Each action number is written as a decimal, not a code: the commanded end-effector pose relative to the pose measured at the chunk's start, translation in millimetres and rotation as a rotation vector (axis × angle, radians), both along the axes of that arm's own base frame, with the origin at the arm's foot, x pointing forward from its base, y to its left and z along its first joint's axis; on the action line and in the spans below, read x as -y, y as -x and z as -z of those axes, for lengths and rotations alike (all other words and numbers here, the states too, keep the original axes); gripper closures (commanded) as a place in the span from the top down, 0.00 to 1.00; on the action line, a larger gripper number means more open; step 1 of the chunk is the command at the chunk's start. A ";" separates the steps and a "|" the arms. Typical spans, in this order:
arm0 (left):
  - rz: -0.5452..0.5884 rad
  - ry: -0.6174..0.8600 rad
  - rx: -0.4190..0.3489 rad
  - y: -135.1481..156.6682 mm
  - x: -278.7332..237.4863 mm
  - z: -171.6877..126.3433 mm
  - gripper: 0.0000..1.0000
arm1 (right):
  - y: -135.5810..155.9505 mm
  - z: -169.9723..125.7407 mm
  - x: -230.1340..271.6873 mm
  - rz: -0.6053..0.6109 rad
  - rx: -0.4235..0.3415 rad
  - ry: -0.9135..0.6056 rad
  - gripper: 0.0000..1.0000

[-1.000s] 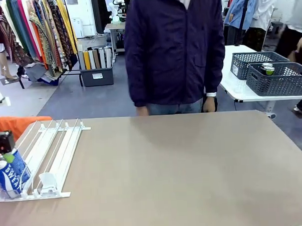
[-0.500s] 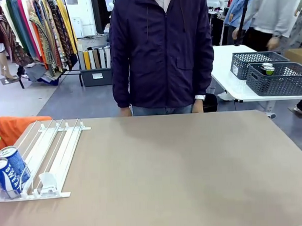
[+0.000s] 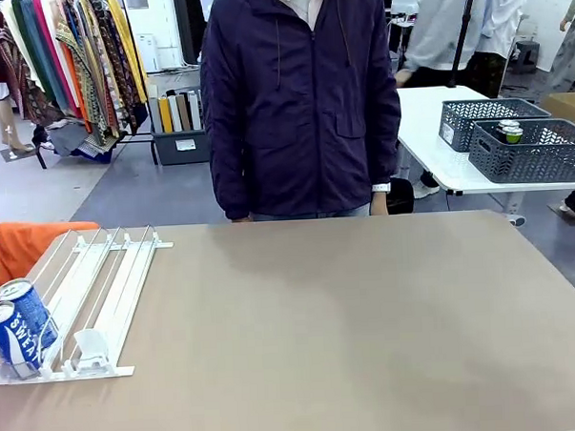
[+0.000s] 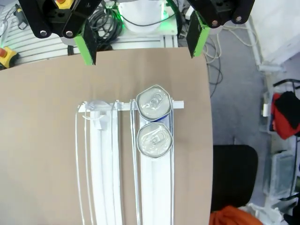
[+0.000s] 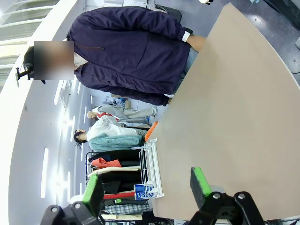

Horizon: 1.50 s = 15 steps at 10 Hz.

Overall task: Retrieve and store the cans from the dispenser.
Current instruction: Pick up one can from the Automatic Can Dispenser and place it in the middle of the table.

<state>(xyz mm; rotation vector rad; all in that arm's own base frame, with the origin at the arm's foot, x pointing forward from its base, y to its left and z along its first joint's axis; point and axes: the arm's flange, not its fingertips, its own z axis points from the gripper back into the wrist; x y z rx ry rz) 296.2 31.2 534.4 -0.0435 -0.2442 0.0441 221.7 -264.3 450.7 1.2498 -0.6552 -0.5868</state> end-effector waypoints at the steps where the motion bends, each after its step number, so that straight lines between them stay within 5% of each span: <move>1: -0.005 -0.034 0.004 -7.2 6.4 13.1 1.00 | -0.2 -1.1 1.8 -0.007 0.022 0.017 1.00; 8: -0.055 -0.135 -0.164 -26.9 10.4 98.1 1.00 | -0.2 -1.1 1.8 -0.007 0.022 0.017 1.00; 15: -0.038 -0.025 -0.275 -25.4 5.6 159.3 1.00 | -0.2 -1.1 1.8 -0.007 0.022 0.017 1.00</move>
